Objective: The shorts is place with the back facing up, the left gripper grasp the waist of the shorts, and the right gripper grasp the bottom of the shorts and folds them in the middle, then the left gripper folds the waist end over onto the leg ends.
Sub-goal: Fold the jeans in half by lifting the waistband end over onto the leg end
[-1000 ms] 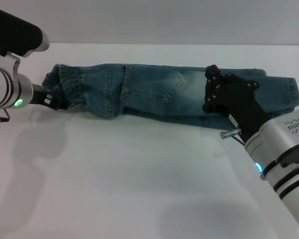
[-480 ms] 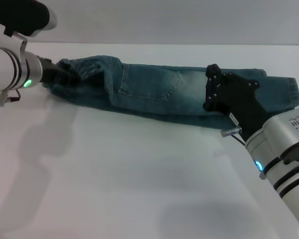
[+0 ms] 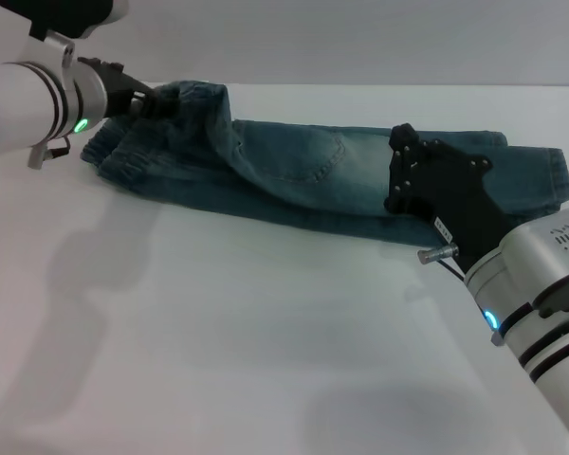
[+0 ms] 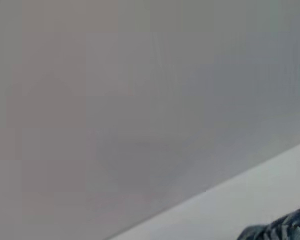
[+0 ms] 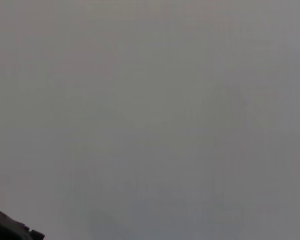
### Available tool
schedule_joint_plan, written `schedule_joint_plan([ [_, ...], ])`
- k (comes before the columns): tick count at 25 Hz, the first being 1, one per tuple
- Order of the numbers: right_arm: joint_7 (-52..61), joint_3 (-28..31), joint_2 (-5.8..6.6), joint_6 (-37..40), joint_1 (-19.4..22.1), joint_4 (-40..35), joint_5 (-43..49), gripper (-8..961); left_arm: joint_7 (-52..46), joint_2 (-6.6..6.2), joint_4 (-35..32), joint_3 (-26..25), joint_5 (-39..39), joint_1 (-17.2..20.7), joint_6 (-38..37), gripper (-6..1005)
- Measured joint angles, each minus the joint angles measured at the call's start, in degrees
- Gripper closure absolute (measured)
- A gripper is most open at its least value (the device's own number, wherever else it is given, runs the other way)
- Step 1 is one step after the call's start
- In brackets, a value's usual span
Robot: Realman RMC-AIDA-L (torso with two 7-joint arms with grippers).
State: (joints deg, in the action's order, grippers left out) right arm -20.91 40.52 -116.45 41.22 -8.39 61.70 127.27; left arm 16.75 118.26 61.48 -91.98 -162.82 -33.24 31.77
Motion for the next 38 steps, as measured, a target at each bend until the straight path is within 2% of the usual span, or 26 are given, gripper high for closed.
schedule_joint_plan([
  [6,0.00,-0.24,0.00,0.00,0.11,0.16,0.00,955,0.41,0.05,-5.64,0.15,2.21,-3.60,-5.12,205],
  [21,-0.01,-2.63,0.38,-0.10,0.89,1.58,-0.01,955,0.03,-0.07,-8.76,-0.38,2.31,-5.63,-10.47,208],
  [25,-0.01,-2.72,0.38,-0.69,1.34,1.63,-0.01,954,0.03,0.07,-2.62,0.17,1.87,-2.10,-8.03,208],
  [32,-0.01,-2.81,0.36,-1.57,1.29,1.68,-0.01,954,0.03,-0.03,13.33,0.66,0.63,7.86,1.96,209],
  [35,-0.01,-2.82,0.35,-1.59,1.06,1.62,-0.01,954,-0.07,-0.04,15.21,0.35,-0.46,9.57,6.56,210],
  [38,-0.01,-2.82,0.36,-1.59,1.00,1.64,-0.01,954,-0.81,-0.04,14.09,0.22,-2.20,10.33,8.91,210],
])
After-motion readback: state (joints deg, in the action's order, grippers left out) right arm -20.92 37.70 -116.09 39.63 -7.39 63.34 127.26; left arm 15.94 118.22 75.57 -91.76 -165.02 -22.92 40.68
